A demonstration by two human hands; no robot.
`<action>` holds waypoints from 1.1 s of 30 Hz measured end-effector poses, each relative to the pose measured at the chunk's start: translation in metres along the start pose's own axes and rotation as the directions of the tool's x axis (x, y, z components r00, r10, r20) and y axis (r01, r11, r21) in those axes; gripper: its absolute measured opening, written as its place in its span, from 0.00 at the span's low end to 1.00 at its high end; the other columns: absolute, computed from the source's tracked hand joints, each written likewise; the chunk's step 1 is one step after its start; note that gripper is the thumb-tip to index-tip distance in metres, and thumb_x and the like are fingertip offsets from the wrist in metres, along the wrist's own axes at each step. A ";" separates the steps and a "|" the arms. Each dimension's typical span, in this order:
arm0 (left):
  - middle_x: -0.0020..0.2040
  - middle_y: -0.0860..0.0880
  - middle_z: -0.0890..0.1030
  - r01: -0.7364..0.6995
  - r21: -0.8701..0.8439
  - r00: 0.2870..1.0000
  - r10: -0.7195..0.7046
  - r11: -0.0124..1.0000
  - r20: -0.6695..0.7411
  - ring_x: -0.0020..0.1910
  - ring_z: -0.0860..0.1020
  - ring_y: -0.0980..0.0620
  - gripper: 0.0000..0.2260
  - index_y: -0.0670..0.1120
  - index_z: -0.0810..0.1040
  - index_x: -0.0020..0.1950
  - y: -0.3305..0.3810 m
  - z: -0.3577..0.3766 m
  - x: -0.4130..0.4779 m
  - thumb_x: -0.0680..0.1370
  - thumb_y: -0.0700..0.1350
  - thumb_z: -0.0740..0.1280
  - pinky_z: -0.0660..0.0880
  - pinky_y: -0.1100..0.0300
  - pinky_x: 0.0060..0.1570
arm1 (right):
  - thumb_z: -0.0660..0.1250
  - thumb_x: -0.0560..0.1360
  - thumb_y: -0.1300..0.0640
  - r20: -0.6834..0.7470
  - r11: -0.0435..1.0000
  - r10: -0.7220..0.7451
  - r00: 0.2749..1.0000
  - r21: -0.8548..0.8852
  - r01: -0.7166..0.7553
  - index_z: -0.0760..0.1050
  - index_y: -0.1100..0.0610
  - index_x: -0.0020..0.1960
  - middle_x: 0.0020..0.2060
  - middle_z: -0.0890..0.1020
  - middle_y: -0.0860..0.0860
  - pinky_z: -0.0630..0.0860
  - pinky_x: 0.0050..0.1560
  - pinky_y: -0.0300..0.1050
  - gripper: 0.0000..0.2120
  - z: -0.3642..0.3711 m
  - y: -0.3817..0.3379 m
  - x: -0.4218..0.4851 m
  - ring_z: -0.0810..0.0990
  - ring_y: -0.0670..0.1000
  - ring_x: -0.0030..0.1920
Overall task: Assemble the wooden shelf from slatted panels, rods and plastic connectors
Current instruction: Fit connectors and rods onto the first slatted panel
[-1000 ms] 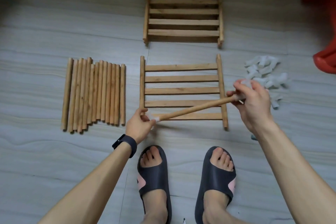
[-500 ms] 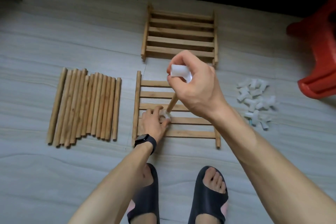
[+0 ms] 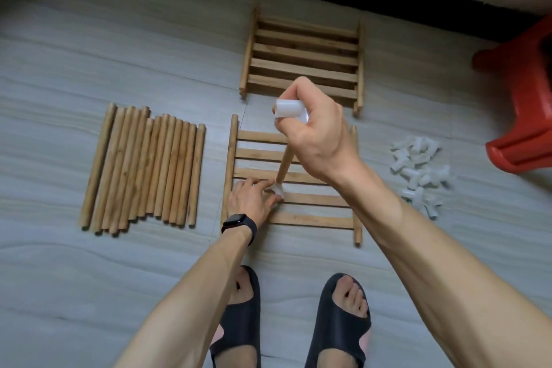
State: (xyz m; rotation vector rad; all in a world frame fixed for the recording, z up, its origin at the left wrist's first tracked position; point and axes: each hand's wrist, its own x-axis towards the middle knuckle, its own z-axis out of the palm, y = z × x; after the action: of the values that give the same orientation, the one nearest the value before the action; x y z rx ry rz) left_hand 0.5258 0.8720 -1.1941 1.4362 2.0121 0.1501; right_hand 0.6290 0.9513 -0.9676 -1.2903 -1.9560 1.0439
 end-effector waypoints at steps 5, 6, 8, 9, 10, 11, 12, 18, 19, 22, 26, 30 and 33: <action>0.65 0.51 0.75 0.110 -0.479 0.994 -0.087 0.871 0.070 0.64 0.75 0.51 0.27 0.58 0.68 0.74 -0.002 -0.018 0.002 0.77 0.59 0.69 0.74 0.54 0.62 | 0.67 0.74 0.64 -0.237 0.930 0.288 0.928 0.301 -0.212 0.74 0.54 0.42 0.35 0.78 0.49 0.78 0.40 0.50 0.07 -0.047 0.048 0.012 0.78 0.50 0.36; 0.63 0.50 0.75 0.141 -0.609 0.990 -0.122 0.780 0.072 0.60 0.76 0.52 0.26 0.58 0.67 0.75 -0.002 -0.024 0.001 0.79 0.57 0.68 0.73 0.57 0.59 | 0.65 0.75 0.66 -0.274 0.845 0.400 0.875 0.480 -0.236 0.73 0.55 0.42 0.33 0.77 0.50 0.78 0.40 0.50 0.08 -0.060 0.060 0.011 0.78 0.50 0.34; 0.59 0.49 0.76 0.172 -0.756 0.982 -0.169 0.631 0.083 0.52 0.78 0.54 0.20 0.58 0.68 0.73 -0.003 -0.041 0.000 0.81 0.54 0.66 0.73 0.57 0.54 | 0.61 0.77 0.69 -0.257 0.623 0.606 0.753 0.742 -0.248 0.71 0.56 0.42 0.27 0.74 0.50 0.78 0.42 0.49 0.10 -0.077 0.084 0.004 0.76 0.49 0.29; 0.57 0.49 0.77 0.184 -0.804 0.978 -0.184 0.566 0.094 0.47 0.79 0.54 0.17 0.57 0.70 0.71 -0.005 -0.048 -0.001 0.82 0.52 0.64 0.76 0.56 0.52 | 0.60 0.78 0.69 -0.222 0.524 0.692 0.687 0.809 -0.267 0.70 0.56 0.42 0.26 0.73 0.50 0.78 0.44 0.50 0.10 -0.080 0.096 -0.004 0.75 0.48 0.29; 0.56 0.49 0.78 0.205 -0.839 0.973 -0.199 0.504 0.118 0.43 0.81 0.51 0.15 0.55 0.72 0.69 -0.007 -0.053 0.000 0.83 0.52 0.63 0.79 0.53 0.50 | 0.59 0.78 0.68 -0.173 0.430 0.761 0.625 0.856 -0.287 0.70 0.56 0.42 0.25 0.72 0.50 0.79 0.45 0.50 0.10 -0.078 0.111 -0.014 0.74 0.48 0.30; 0.54 0.49 0.78 0.230 -0.852 0.967 -0.212 0.470 0.143 0.40 0.81 0.49 0.14 0.52 0.72 0.68 -0.011 -0.059 0.000 0.83 0.52 0.62 0.80 0.52 0.48 | 0.60 0.79 0.67 -0.103 0.327 0.814 0.572 0.894 -0.305 0.71 0.56 0.41 0.26 0.72 0.50 0.78 0.46 0.51 0.10 -0.075 0.126 -0.027 0.74 0.48 0.32; 0.52 0.47 0.78 0.268 -0.845 0.957 -0.227 0.462 0.179 0.37 0.80 0.49 0.14 0.49 0.73 0.66 -0.016 -0.063 0.001 0.83 0.54 0.62 0.79 0.52 0.45 | 0.60 0.79 0.65 -0.027 0.230 0.848 0.530 0.919 -0.320 0.71 0.56 0.41 0.27 0.72 0.50 0.77 0.46 0.51 0.09 -0.069 0.139 -0.039 0.74 0.49 0.34; 0.44 0.44 0.78 0.315 -0.727 0.949 -0.198 0.610 0.245 0.34 0.75 0.51 0.17 0.40 0.73 0.64 -0.043 -0.074 -0.008 0.83 0.53 0.62 0.74 0.61 0.32 | 0.59 0.84 0.48 -0.004 0.379 0.885 0.465 0.587 -0.716 0.70 0.59 0.44 0.36 0.73 0.57 0.79 0.37 0.47 0.17 -0.034 0.182 -0.102 0.76 0.54 0.36; 0.42 0.44 0.78 0.292 -0.708 0.956 -0.199 0.643 0.214 0.34 0.75 0.51 0.16 0.39 0.73 0.61 -0.044 -0.073 -0.014 0.84 0.51 0.62 0.73 0.62 0.31 | 0.58 0.84 0.47 0.009 0.378 0.889 0.458 0.550 -0.745 0.69 0.60 0.45 0.33 0.71 0.58 0.76 0.30 0.44 0.17 -0.030 0.187 -0.109 0.73 0.53 0.31; 0.39 0.44 0.77 0.275 -0.677 0.960 -0.228 0.683 0.160 0.34 0.74 0.49 0.18 0.36 0.74 0.54 -0.043 -0.061 -0.037 0.84 0.52 0.60 0.71 0.59 0.33 | 0.54 0.85 0.46 0.068 0.301 0.913 0.403 0.554 -0.776 0.68 0.59 0.44 0.27 0.68 0.54 0.65 0.24 0.42 0.19 -0.020 0.205 -0.131 0.67 0.51 0.24; 0.36 0.44 0.79 0.359 -0.673 0.929 -0.313 0.646 0.196 0.34 0.75 0.47 0.26 0.42 0.76 0.48 -0.051 -0.032 -0.072 0.84 0.61 0.51 0.71 0.55 0.36 | 0.50 0.84 0.51 0.103 0.178 0.947 0.303 0.616 -0.768 0.70 0.59 0.43 0.30 0.69 0.54 0.60 0.23 0.40 0.18 -0.012 0.224 -0.168 0.63 0.48 0.23; 0.43 0.43 0.80 0.501 -0.680 0.858 -0.413 0.536 0.307 0.40 0.76 0.45 0.20 0.42 0.78 0.50 -0.068 -0.004 -0.094 0.84 0.56 0.56 0.71 0.53 0.41 | 0.57 0.84 0.53 0.087 0.139 0.968 0.235 0.592 -0.794 0.72 0.58 0.47 0.33 0.72 0.54 0.70 0.32 0.41 0.11 -0.011 0.234 -0.200 0.70 0.49 0.30; 0.50 0.44 0.80 0.518 -0.710 0.831 -0.479 0.477 0.284 0.46 0.77 0.46 0.12 0.43 0.78 0.54 -0.077 0.003 -0.100 0.82 0.51 0.65 0.73 0.53 0.44 | 0.60 0.83 0.59 0.091 0.155 0.965 0.247 0.562 -0.812 0.75 0.57 0.48 0.38 0.75 0.54 0.74 0.40 0.43 0.07 -0.011 0.237 -0.208 0.74 0.50 0.37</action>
State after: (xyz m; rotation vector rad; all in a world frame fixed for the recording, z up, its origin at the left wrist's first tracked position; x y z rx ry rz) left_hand 0.4842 0.7526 -1.1871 0.2656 1.8672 0.6289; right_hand 0.8298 0.8160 -1.1698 -2.1619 -0.3190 1.6103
